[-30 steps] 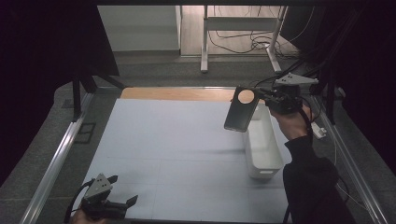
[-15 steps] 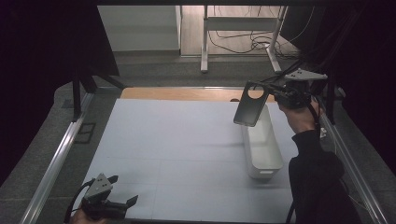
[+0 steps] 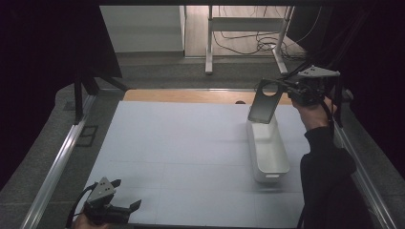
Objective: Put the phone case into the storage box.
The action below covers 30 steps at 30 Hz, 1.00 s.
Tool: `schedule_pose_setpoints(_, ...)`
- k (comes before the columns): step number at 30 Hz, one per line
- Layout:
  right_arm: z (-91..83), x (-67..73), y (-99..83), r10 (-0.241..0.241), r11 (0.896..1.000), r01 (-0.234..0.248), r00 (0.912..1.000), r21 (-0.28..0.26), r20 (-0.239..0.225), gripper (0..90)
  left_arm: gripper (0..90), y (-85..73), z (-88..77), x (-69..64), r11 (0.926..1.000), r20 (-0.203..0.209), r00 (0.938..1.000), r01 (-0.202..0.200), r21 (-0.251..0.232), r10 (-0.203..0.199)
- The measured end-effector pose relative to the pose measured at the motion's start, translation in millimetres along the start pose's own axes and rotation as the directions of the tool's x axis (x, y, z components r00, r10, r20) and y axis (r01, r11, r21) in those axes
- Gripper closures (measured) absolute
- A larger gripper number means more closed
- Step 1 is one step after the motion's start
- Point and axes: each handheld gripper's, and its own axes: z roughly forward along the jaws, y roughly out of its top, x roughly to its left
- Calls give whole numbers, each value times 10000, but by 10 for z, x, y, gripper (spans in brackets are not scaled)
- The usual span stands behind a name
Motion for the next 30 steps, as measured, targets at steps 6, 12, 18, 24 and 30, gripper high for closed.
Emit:
schedule_pose_setpoints(6,35,-92,19,-90,10000,89,9997,19,244,800,0,0,0,1,10000,-2,10000,24,-9,-24)
schedule_pose_setpoints(12,124,-147,-14,-205,9998,203,9991,51,359,801,0,1,2,-2,10000,-4,10000,15,1,-15)
schedule_pose_setpoints(18,209,-158,-58,-288,9995,284,9986,101,441,800,0,0,2,1,10000,1,10000,33,0,-33)
schedule_pose_setpoints(24,322,-123,-147,-611,9981,610,9972,25,435,801,0,0,3,1,10000,5,10000,34,-1,-34)
schedule_pose_setpoints(30,398,-119,-238,-667,9978,667,9968,10,432,801,0,0,4,2,10000,23,10000,41,11,-41)
